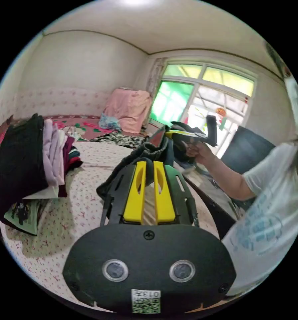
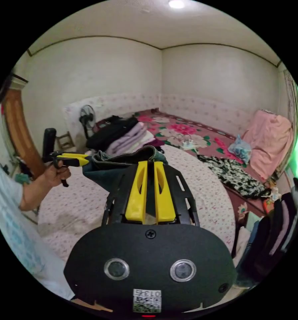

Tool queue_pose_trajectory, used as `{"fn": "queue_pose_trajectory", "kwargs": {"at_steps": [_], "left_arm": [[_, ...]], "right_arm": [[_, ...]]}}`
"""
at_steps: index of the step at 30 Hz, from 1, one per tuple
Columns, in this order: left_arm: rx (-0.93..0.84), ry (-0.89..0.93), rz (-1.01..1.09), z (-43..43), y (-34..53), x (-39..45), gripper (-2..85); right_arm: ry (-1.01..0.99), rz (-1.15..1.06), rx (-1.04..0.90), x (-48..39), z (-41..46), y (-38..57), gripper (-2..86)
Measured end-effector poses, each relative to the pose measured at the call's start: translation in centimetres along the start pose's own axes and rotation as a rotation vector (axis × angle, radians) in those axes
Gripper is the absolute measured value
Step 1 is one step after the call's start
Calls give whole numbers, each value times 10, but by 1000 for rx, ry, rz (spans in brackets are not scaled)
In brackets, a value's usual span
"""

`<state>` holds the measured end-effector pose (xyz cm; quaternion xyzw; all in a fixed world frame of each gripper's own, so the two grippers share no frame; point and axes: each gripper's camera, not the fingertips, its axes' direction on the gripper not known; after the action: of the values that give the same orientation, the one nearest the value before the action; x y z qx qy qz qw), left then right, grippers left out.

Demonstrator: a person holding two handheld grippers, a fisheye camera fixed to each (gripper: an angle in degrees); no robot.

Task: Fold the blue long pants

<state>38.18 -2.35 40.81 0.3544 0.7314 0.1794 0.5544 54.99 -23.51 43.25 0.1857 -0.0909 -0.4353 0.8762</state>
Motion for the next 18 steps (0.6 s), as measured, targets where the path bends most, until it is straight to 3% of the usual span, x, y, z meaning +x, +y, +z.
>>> {"fn": "queue_pose_trajectory", "kwargs": {"at_steps": [4,6,8,11,18], "left_arm": [[-174,92,127,-34,36,112,42],[-346,135,-20,-22,75,144,45],[-467,59,-127,-11,104,155,41],[-309,-33,-229,-33,110,164,67],[-700,-27,120,73,90,223,181]], "right_arm": [[-271,-14,24,-33,-63,87,24],[-361,61,-54,-42,-64,132,24],[-345,271,-235,-46,-48,180,24],[-317,464,-473,-62,-32,245,24],[-233,523,-478,-90,-49,285,26]]}}
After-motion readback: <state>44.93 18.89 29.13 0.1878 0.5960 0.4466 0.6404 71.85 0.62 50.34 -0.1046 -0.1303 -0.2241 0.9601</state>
